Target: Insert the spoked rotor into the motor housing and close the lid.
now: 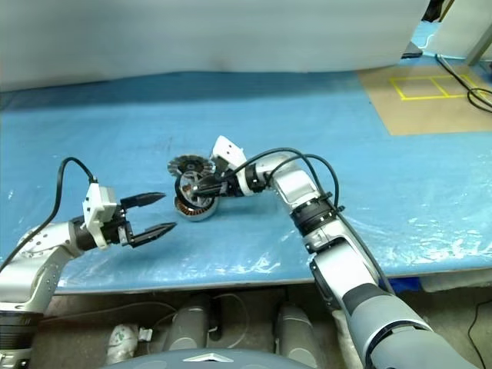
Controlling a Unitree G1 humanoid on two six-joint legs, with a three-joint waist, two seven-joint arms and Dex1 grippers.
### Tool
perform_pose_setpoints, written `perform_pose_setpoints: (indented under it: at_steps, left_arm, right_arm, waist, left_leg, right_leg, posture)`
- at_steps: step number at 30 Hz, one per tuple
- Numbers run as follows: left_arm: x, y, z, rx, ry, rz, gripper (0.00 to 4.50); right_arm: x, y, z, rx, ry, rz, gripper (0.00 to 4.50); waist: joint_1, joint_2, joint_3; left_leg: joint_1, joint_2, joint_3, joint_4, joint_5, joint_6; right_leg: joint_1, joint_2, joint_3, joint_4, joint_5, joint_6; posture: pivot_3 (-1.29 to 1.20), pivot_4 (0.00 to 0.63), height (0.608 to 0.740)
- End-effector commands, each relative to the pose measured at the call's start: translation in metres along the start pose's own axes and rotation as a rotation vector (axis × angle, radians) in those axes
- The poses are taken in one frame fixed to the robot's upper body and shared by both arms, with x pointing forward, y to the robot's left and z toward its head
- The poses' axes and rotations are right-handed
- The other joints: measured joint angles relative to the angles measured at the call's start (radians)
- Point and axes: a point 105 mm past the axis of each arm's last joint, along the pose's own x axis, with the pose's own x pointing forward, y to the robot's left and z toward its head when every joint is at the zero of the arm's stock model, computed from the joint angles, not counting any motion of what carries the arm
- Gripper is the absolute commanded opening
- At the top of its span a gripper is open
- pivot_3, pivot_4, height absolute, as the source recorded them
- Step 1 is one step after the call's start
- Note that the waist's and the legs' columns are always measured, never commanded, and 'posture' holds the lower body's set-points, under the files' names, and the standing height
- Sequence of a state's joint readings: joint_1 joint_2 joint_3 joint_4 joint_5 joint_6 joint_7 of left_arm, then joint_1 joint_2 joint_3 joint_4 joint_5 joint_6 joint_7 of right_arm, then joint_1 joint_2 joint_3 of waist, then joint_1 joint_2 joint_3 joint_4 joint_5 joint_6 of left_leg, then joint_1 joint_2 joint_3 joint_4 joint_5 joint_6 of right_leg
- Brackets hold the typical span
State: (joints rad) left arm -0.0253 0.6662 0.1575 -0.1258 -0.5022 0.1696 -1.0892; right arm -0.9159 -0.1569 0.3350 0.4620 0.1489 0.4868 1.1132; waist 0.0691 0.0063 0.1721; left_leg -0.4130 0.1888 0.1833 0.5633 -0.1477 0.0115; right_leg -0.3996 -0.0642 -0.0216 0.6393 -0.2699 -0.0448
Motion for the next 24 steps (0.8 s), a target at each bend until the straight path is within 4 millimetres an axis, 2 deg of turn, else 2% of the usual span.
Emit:
perform_pose_setpoints:
  at_steps: [1,9,14,21,24]
  left_arm:
    - [0.001,0.000,0.005,0.031,-0.014,-0.008,4.24]
    - [0.003,0.000,0.002,0.029,-0.015,-0.010,4.24]
    - [0.004,0.000,0.002,0.027,-0.021,-0.011,4.24]
    - [0.003,0.001,0.001,0.028,-0.019,-0.005,4.24]
    - [0.005,0.002,0.001,0.030,-0.022,-0.004,4.24]
  right_arm:
    - [-0.001,-0.004,0.018,-0.082,-0.021,-0.019,1.24]
    - [0.004,-0.004,-0.009,-0.098,0.093,-0.016,1.24]
    - [0.007,-0.011,-0.012,-0.091,0.102,-0.055,1.24]
    - [0.013,0.000,-0.020,-0.212,0.132,-0.002,1.24]
    - [0.015,0.005,-0.020,-0.234,0.125,0.028,2.21]
  waist:
    - [0.000,0.000,0.000]
    - [0.000,0.000,0.000]
    - [-0.002,0.000,0.000]
    - [-0.003,0.000,0.000]
    - [-0.002,0.000,0.000]
  left_leg:
    - [0.000,0.000,0.000,0.000,0.000,0.000]
    - [0.000,0.000,0.000,0.000,0.000,0.000]
    - [0.002,0.000,0.000,0.000,0.000,0.000]
    - [0.006,0.000,0.000,0.000,0.000,0.000]
    - [0.007,0.000,0.000,0.000,0.000,0.000]
  right_leg:
    - [0.000,0.000,0.000,0.000,0.000,0.000]
    - [0.000,0.000,0.000,0.000,0.000,0.000]
    - [0.002,0.000,0.000,0.001,0.000,0.000]
    - [0.005,0.000,0.001,0.002,0.000,0.000]
    - [0.006,0.000,0.001,0.002,0.000,0.000]
  posture:
    - [0.00,0.150,0.740]
    - [0.00,0.150,0.740]
    - [0.00,0.150,0.740]
    - [0.00,0.150,0.740]
    - [0.00,0.150,0.740]
